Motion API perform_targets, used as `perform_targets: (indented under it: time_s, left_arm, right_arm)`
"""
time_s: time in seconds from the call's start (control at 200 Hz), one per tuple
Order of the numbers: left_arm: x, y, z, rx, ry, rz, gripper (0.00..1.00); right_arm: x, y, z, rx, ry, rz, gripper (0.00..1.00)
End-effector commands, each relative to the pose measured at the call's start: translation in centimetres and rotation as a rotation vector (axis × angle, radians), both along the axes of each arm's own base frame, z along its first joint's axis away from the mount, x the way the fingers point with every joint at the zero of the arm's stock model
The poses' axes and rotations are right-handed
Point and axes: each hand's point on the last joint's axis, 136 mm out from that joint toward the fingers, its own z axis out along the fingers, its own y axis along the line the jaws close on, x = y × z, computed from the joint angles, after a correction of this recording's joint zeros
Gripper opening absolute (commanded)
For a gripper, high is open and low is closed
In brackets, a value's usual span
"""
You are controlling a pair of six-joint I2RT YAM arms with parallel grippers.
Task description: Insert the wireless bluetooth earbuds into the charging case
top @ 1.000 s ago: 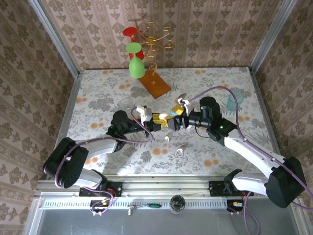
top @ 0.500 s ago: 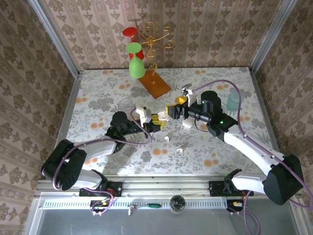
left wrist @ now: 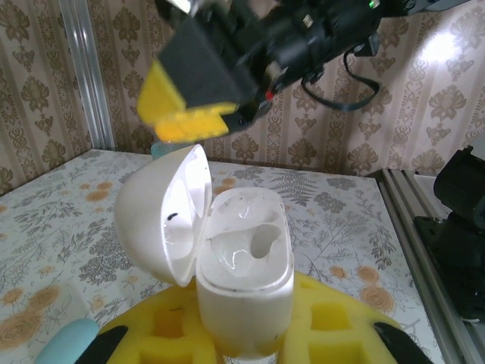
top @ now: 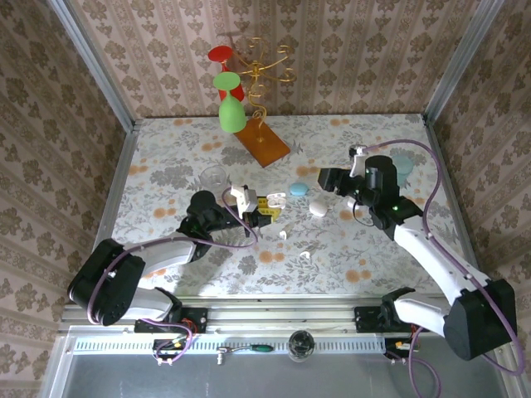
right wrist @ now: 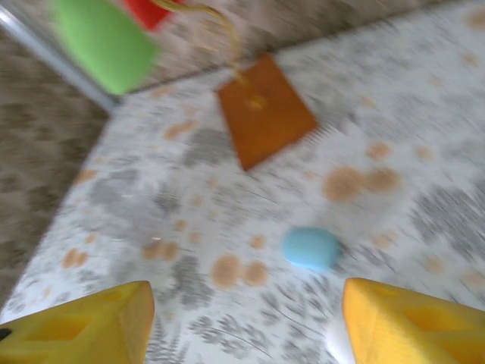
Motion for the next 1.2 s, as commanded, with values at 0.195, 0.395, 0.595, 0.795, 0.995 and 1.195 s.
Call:
perform_targets:
  time_s: [0.195, 0.395, 0.595, 0.795, 0.995, 1.195]
  left_arm:
    - [-0.1, -0.3, 0.7, -0.005, -0.032, -0.020, 0.00]
    - [-0.3, -0.3, 0.5, -0.003, -0.021, -0.017, 0.00]
    - [-0.2, -0.5, 0.4, 0.000, -0.019, -0.020, 0.00]
    - [-0.1, -0.8, 0.2, 0.009, -0.014, -0.010, 0.00]
    - [-0.2, -0.8, 0.1, 0.011, -0.014, -0.010, 0.00]
    - [-0.3, -0.8, 0.1, 0.013, -0.010, -0.012, 0.00]
  right_arm:
    - [1.0, -3.8, -12.8, -0.057, 0.437, -0.221, 0.46]
    - [1.9, -4.0, -16.2, -0.039, 0.533, -0.258, 0.37]
    - [2.2, -3.2, -17.3, 0.005, 0.566, -0.229, 0.33]
    - [2.2, -2.7, -17.9, 0.028, 0.592, -0.205, 0.30]
    - [2.1, -2.5, -18.8, 0.035, 0.613, -0.198, 0.30]
    - [2.3, -2.6, -19.4, 0.025, 0.628, -0.207, 0.29]
